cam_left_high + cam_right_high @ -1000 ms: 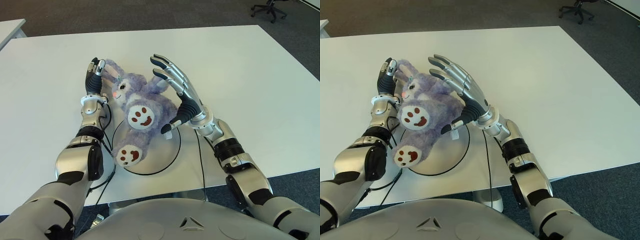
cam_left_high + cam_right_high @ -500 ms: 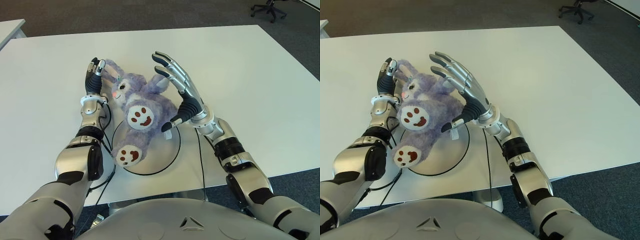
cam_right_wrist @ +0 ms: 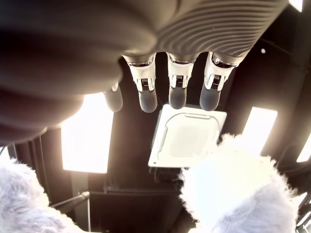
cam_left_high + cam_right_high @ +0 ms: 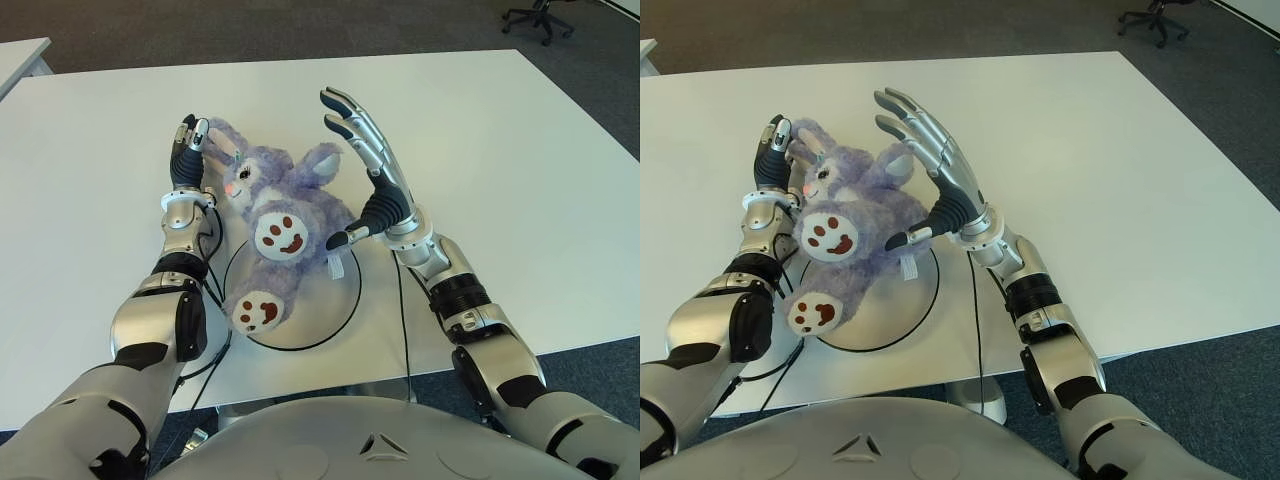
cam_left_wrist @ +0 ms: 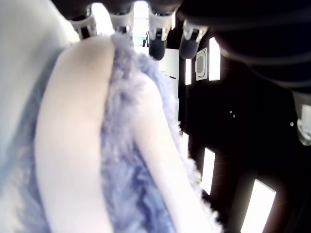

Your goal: Put the doll into the plate.

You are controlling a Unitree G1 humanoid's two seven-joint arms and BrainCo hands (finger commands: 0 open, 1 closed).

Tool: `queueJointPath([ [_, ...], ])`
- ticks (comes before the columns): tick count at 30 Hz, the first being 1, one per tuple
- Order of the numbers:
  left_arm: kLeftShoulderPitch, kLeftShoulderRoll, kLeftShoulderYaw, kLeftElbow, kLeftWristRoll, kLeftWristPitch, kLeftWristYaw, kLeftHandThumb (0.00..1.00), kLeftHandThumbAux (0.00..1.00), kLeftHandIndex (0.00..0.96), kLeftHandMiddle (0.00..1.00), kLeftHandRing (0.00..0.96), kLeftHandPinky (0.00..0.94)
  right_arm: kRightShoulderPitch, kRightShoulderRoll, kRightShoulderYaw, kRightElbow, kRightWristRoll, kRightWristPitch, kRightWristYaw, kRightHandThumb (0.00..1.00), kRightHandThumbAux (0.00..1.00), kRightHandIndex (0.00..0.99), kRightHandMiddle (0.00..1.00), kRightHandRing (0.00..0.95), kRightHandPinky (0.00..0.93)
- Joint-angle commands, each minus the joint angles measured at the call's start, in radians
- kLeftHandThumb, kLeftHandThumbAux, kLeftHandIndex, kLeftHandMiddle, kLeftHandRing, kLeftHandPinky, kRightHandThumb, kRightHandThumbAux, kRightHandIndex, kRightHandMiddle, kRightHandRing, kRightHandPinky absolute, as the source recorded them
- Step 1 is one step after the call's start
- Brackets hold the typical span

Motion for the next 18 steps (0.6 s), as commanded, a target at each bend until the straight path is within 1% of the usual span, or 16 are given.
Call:
queueJointPath([
  [1,0.099,-0.051,-0.010,0.067,0.005,0.077,0.005,0.000,0.354,0.000,0.051,0.012,0.000,-0.015,0.000,-0.001,-0.001,0.031,0.005,0.023,0.000,0.358,0.000,0.000,0.000,0.000],
  [10,0.102,-0.045,-0.015,0.069,0.011,0.075,0.008,0.000,0.378,0.000,0.067,0.028,0.000,-0.013,0.010,-0.012,-0.002,0.070,0.010,0.044,0.000,0.362,0.000,0.000,0.000,0.000],
  [18,0.098,-0.040,-0.006,0.087,0.002,0.087,-0.008,0.000,0.385,0.000,0.062,0.024,0.000,-0.023,0.010,-0.013,0.007,0.122,0.013,0.089,0.003,0.355,0.000,0.000,0.000,0.000],
])
